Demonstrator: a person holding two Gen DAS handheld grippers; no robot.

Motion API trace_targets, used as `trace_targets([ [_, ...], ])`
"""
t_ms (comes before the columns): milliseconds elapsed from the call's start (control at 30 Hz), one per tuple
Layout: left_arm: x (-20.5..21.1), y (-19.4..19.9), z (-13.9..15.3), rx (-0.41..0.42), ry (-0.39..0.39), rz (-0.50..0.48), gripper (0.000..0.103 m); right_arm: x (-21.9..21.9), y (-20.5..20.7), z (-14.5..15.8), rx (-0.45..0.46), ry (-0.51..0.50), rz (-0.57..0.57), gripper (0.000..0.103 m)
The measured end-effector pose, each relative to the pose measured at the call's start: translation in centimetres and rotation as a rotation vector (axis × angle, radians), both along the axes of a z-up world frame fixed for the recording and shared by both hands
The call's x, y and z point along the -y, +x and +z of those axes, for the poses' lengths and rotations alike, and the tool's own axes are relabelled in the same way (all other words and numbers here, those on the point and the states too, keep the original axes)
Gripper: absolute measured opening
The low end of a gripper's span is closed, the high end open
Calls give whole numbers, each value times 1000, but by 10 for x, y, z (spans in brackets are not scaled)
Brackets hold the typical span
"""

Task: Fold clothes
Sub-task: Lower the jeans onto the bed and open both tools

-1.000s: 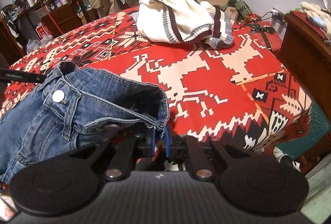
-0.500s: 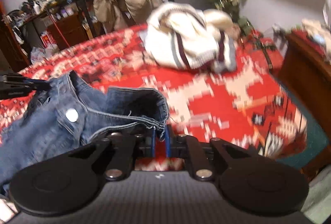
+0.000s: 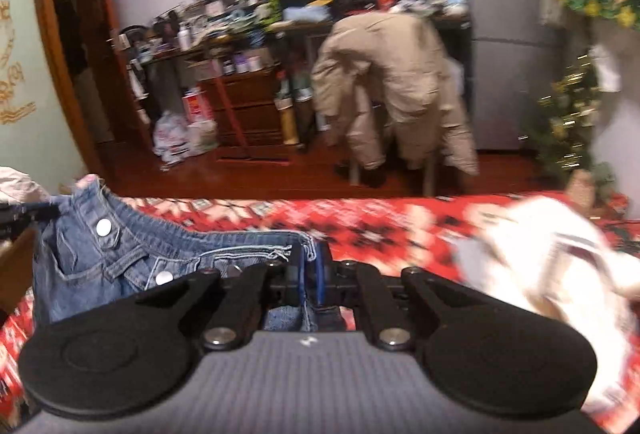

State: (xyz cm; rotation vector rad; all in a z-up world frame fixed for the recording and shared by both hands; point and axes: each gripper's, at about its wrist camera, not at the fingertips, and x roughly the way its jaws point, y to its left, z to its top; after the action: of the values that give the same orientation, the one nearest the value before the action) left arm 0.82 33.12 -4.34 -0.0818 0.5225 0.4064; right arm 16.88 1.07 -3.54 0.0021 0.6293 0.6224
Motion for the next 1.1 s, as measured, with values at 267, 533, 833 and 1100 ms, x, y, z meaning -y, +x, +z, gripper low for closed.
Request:
trace_targets([
  [267,-81,15,-71,-117,-232,136,10,-46,60,-38,-150,-81,62,35],
  [533,-106,6,-88,-110,-371,101,25,-65,67,-105,-198,-212,122,41],
  [833,-119,30,-102,-193,-481,23,38,-84,81,-129,-243,-139,95,10],
  [1100,-90,21,-52,-53,-285,-57,7,-84,68,-74,-122,-90,60,6],
])
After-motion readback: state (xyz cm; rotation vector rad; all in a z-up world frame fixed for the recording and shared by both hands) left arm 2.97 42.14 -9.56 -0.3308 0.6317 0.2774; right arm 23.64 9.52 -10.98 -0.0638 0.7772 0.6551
